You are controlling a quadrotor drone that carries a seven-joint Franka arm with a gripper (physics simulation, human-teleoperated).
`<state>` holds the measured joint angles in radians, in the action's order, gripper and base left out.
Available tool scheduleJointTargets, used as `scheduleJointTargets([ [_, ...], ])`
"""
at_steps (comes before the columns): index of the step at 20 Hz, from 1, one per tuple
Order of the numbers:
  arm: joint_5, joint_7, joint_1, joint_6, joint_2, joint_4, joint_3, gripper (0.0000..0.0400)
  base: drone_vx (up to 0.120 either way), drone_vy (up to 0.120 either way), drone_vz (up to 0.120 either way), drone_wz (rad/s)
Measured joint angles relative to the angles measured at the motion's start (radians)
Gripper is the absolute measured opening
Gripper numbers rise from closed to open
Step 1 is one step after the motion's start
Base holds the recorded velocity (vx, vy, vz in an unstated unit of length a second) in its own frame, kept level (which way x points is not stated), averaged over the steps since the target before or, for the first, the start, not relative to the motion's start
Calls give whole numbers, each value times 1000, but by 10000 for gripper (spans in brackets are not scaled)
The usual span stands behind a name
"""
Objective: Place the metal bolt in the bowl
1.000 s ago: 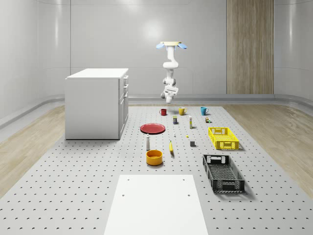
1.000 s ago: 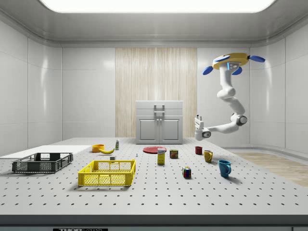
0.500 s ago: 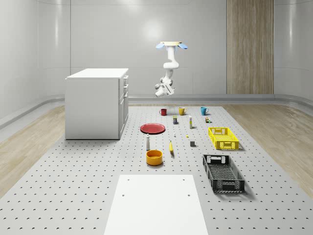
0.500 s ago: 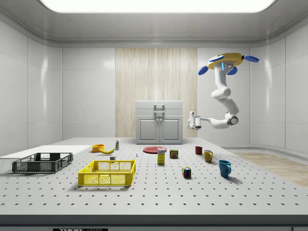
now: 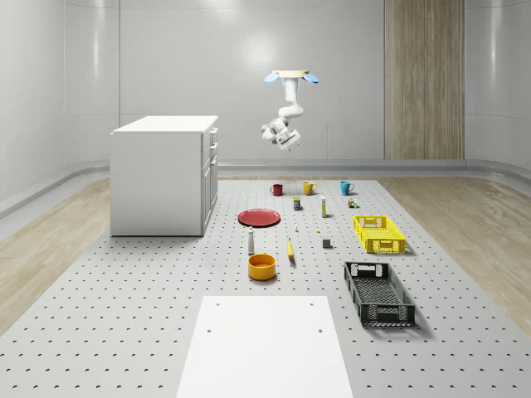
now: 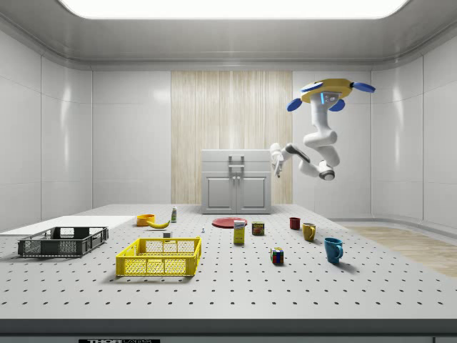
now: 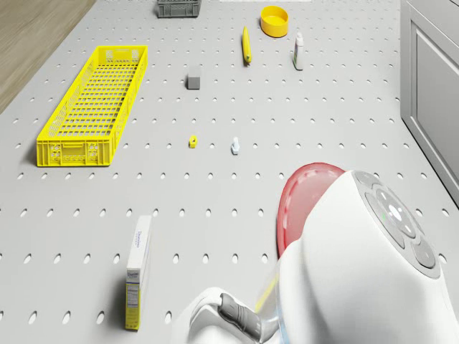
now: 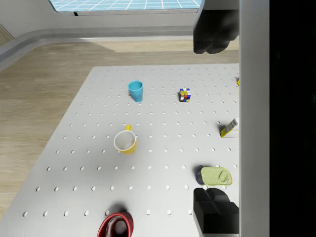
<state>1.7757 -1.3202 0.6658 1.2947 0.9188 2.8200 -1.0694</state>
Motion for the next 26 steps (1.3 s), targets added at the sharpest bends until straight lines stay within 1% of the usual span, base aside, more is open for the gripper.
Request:
scheduleJointTargets([
  [3, 113, -89, 131, -61, 36, 44, -70, 400, 120, 0, 0, 0],
  [5, 155, -131, 196, -90, 57, 59, -102, 400, 120, 0, 0, 0],
  [7, 181, -164, 245, -110, 76, 67, -126, 400, 120, 0, -40, 0],
  [10, 201, -198, 297, -126, 101, 73, -151, 400, 120, 0, -120, 0],
  [16, 207, -237, 353, -126, 142, 76, -181, 400, 120, 0, -120, 0],
  [26, 185, -269, 391, -90, 199, 73, -208, 400, 120, 0, -120, 0],
])
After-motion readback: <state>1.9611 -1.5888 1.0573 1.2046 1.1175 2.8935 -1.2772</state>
